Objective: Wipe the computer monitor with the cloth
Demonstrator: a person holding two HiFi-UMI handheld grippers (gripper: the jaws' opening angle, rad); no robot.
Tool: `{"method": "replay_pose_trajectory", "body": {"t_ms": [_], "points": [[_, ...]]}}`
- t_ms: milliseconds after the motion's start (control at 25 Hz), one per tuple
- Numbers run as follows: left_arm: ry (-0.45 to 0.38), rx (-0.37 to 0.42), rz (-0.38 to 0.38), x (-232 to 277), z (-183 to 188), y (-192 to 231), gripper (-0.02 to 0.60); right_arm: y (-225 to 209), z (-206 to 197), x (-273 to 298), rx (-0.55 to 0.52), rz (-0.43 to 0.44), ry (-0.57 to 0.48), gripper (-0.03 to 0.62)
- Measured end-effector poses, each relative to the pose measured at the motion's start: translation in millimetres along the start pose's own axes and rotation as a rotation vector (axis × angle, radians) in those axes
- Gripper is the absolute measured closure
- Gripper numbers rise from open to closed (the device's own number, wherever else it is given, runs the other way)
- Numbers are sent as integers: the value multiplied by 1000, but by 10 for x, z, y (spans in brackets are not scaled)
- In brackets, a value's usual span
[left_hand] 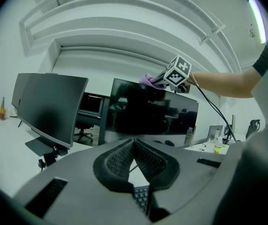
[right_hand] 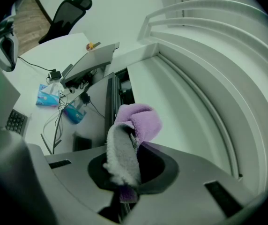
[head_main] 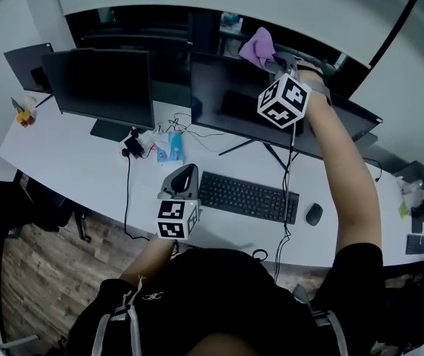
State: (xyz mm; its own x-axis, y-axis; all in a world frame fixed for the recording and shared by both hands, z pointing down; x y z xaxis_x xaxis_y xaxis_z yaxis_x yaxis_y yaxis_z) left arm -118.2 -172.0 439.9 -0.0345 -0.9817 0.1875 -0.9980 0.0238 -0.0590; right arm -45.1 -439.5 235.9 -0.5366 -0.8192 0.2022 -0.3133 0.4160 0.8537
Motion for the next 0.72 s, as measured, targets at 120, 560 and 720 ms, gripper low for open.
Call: {"method": "replay_pose_trajectory", "body": {"t_ms": [120,560,720], "points": [[3,7,-17,35,14,-201,568,-109,-222,-71,13,-5,13,536],[20,44,-36,131,76,-723,568,-424,-889,-340,55,-49,8,536],[26,60,-52,217,95,-912,568,-534,-1121,-427,84,-67,-1,536]]}}
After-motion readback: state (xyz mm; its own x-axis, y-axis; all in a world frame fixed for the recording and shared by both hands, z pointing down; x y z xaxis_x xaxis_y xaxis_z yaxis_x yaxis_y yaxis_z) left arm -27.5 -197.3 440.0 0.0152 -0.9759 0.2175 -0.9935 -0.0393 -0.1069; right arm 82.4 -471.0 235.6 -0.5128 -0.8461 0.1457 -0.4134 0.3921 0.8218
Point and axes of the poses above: the fingertips, and each gripper's own axes: x forward along the fingers, y to its left, z out of its top, the point moved 4 cm from there along -x, backward along the fingers, and after that the axes turned 12 degrees about x, right-handed, at the moved point
